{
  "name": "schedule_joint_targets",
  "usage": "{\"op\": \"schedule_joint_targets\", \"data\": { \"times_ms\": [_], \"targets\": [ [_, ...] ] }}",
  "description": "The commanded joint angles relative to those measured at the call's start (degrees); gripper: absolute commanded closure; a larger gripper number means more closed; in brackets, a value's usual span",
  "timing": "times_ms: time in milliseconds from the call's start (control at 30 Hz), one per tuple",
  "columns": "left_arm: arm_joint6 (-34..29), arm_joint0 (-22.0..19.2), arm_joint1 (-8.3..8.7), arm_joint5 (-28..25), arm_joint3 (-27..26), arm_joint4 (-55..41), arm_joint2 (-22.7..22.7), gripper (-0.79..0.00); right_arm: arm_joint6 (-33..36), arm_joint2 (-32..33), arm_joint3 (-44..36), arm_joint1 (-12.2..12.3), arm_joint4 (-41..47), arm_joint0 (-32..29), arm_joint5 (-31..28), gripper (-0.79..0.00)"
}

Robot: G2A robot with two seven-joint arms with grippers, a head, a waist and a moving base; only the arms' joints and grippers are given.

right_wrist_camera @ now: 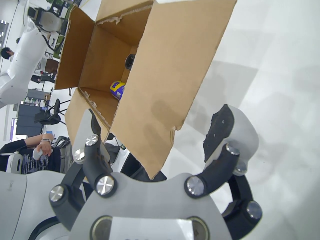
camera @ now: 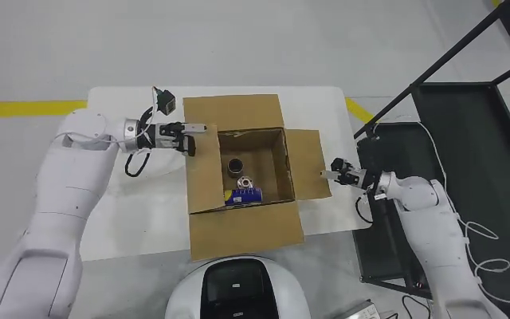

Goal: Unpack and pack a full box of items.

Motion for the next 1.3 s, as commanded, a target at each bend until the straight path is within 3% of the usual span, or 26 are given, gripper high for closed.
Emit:
{"op": "schedule_joint_targets", "data": {
  "times_ms": [0, 200, 433, 600, 800, 933, 1100, 1267],
  "targets": [
    [-0.3, -0.3, -0.25, -0.1, 0.7, -0.4, 0.7, -0.785, 1.0, -1.2, 1.1, 0.0, 1.3, 0.7, -0.7, -0.785],
    [-0.3, -1.0, -0.97, -0.6, 1.9, 0.0, 3.0, -0.785, 0.7, -6.2, -0.6, 1.0, 8.0, 1.2, -1.0, -0.785],
    [1.7, -2.7, -1.79, 0.9, 3.8, 0.5, 4.9, -0.785, -0.1, -7.7, -8.9, 4.7, 11.1, -1.3, -1.8, -0.785],
    [1.0, -3.5, -1.56, 0.1, 4.0, -2.0, 3.5, -0.785, -1.4, -8.8, -16.6, 7.2, 13.8, -3.0, -3.1, -0.785],
    [0.7, -2.4, 0.09, -1.1, 3.8, -7.4, -2.3, -0.785, -1.4, -12.9, -25.5, 10.0, 14.2, -2.4, -3.1, -0.785],
    [0.6, -0.6, 1.89, -1.5, 3.4, -10.7, -7.8, -0.785, 0.6, -18.6, -27.3, 10.5, 12.7, 1.8, -1.1, -0.785],
    [0.7, 2.7, 4.5, -1.2, 2.2, -12.5, -14.9, -0.785, 2.6, -27.3, -25.0, 9.2, 10.2, 9.3, 1.1, -0.785],
    [1.1, 5.8, 6.46, 0.1, 0.7, -11.3, -19.3, -0.785, 0.4, -33.7, -23.0, 7.3, 0.2, 14.9, 6.3, -0.785]
  ]
}}
